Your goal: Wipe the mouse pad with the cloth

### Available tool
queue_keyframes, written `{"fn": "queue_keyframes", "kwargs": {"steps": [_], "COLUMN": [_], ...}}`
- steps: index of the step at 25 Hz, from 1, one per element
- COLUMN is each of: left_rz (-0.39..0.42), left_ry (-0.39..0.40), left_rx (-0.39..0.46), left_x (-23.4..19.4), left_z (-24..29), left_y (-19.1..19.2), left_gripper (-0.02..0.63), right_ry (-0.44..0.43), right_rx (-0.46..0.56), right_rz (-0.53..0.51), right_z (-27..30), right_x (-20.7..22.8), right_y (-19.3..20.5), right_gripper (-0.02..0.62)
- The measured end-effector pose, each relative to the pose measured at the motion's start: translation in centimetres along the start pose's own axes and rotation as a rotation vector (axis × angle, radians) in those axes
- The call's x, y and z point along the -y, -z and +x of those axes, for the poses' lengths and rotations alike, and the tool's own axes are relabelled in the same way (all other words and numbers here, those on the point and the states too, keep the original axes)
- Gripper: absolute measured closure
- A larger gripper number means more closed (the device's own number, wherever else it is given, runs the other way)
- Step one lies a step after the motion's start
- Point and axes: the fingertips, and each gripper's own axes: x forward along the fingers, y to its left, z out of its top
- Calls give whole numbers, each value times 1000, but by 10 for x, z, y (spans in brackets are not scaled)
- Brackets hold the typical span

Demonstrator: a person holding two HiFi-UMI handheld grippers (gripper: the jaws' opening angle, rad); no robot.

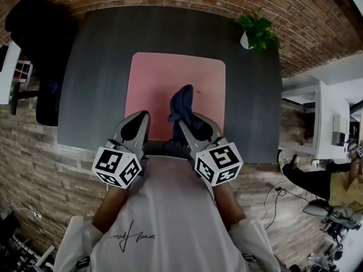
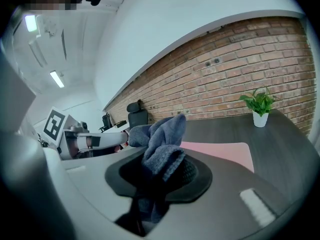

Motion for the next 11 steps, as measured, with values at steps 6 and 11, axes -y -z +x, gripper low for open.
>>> {"fn": "queue_keyframes", "kwargs": {"steps": [6, 11], "left_rz": [16, 65], "left_ry": [2, -4], "left_rx": [20, 26], "left_x": [5, 12], "left_z": [-8, -10], "left_y": [-13, -20], "left_gripper": [606, 606], "right_ry": [-1, 1], "right_rx": [27, 59], "right_rz": [-12, -3], "right_z": [-2, -12], "right_x": [-6, -6], "right_y": [-10, -19], "right_gripper": [489, 489]}}
